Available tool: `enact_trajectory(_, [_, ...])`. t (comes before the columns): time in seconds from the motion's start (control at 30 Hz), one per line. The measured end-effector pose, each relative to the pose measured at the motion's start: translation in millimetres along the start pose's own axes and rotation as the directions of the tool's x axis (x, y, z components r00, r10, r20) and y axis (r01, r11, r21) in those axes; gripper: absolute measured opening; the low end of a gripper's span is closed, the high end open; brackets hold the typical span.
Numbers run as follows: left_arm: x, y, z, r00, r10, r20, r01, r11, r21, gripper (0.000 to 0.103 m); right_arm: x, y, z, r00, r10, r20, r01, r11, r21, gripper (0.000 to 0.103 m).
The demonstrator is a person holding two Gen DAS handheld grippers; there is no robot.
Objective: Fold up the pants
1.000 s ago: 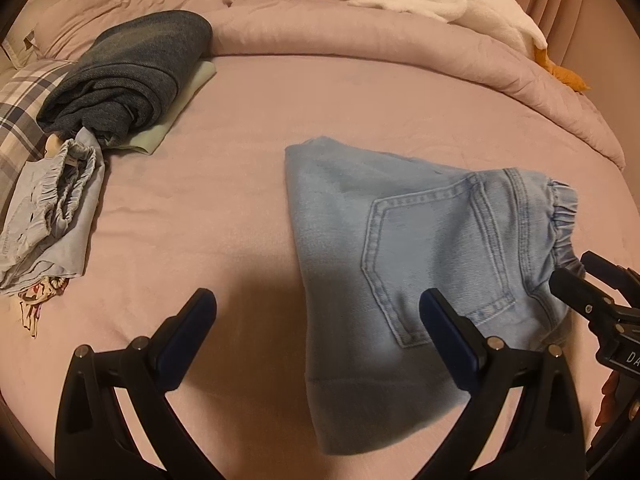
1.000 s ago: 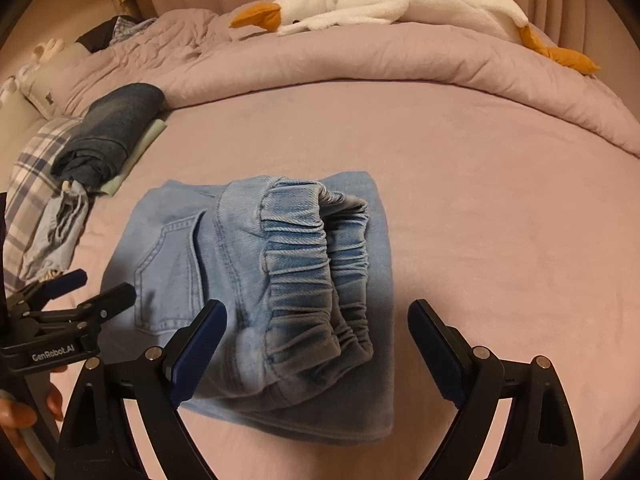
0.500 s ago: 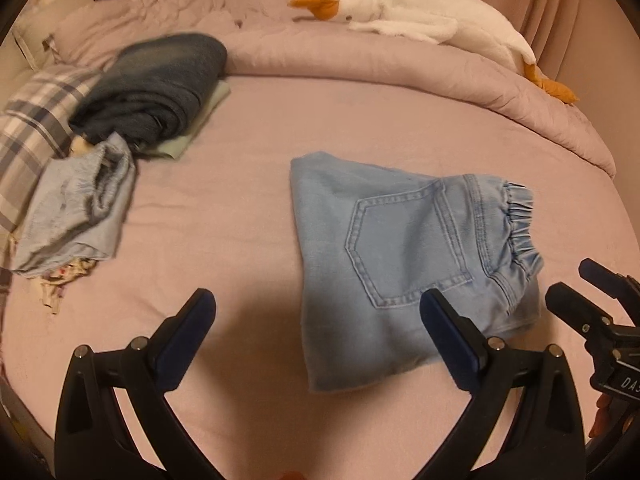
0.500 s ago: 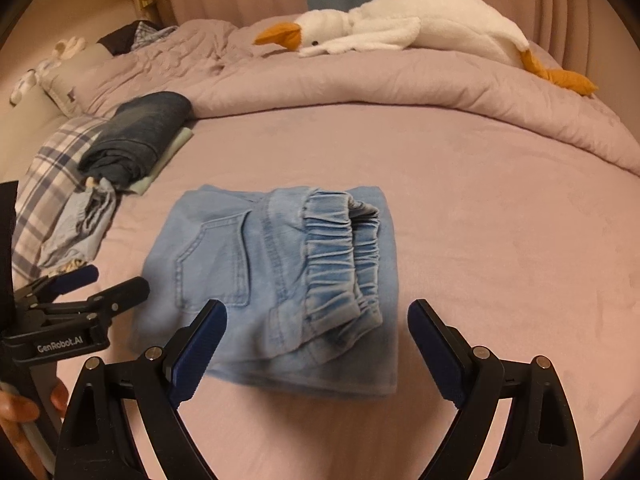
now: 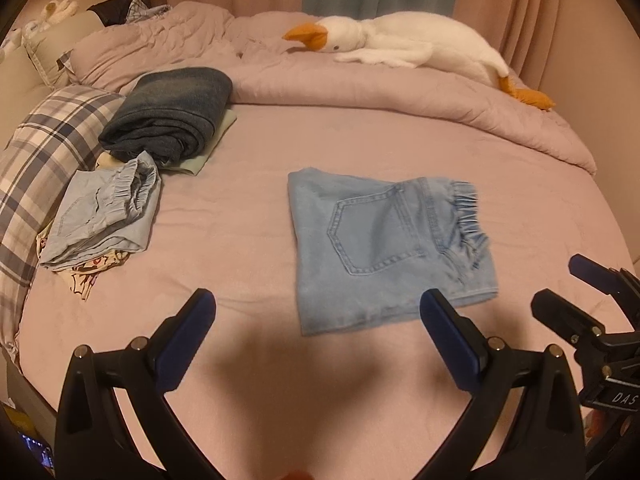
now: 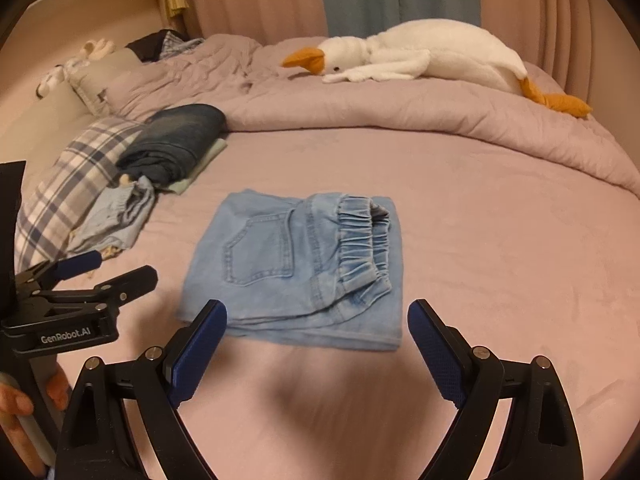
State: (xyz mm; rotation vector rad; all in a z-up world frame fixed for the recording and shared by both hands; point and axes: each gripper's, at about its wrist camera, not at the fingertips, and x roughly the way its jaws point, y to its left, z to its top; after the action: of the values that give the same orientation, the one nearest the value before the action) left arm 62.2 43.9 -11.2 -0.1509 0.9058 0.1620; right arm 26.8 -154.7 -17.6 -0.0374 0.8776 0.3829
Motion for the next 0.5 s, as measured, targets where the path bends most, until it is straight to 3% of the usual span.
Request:
enact_trajectory(0.27, [-46.7,-9.2,-16.5,0.997,0.001,0.076,-0.002,1.000,0.009,0.102,-35.4,16.8,-11.5,0.999,0.023,0.035,-0.022,0.999,-0.048,0.092])
enact_trajectory(0.5, [-42.8,-10.7,-31.2,0.998,0.019,0.061,-0.020,1.000,0.013,0.102,-43.7,20.5,-24.0,0.998,0.048,0.050,-0.045,0.997,-0.062,0.092])
